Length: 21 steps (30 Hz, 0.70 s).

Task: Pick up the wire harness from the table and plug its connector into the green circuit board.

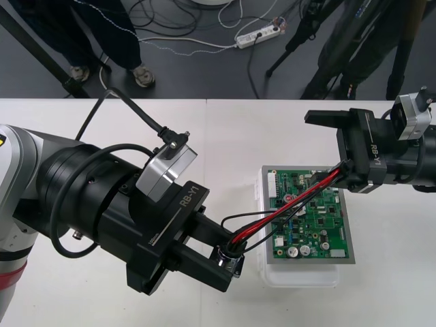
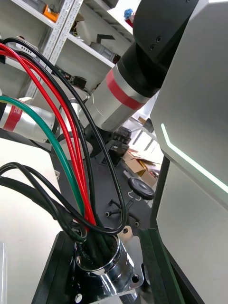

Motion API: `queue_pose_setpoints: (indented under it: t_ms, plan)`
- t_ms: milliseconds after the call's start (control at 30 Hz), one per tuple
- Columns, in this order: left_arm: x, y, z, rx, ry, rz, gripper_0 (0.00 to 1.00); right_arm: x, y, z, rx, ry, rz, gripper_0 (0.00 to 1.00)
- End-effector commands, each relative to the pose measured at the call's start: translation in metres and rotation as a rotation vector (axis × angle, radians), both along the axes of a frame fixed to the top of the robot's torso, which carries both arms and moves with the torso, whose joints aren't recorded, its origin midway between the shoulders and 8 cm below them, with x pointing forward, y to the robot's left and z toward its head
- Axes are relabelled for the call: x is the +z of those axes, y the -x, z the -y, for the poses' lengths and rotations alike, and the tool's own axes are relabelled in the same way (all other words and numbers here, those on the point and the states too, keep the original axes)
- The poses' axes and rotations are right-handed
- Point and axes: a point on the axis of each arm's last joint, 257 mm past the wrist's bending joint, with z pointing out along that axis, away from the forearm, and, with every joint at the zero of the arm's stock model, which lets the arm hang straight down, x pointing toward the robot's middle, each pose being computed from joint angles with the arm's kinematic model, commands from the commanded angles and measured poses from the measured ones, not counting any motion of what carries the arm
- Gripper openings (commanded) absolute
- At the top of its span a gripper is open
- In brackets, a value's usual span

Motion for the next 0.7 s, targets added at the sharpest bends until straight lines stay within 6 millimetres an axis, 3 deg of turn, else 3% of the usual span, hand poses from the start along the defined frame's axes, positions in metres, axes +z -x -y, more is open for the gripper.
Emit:
queue_pose_setpoints:
  t_ms: [33,700]
  plan:
    - [0.006,0.011,0.004,-0.069,0.006,-0.051,0.0,0.004,0.004,0.008,0.012,0.03,-0.012,1.0]
    - [0.008,0.012,0.004,-0.075,0.008,-0.079,0.0,0.022,0.008,0.035,0.018,-0.016,-0.063,1.0]
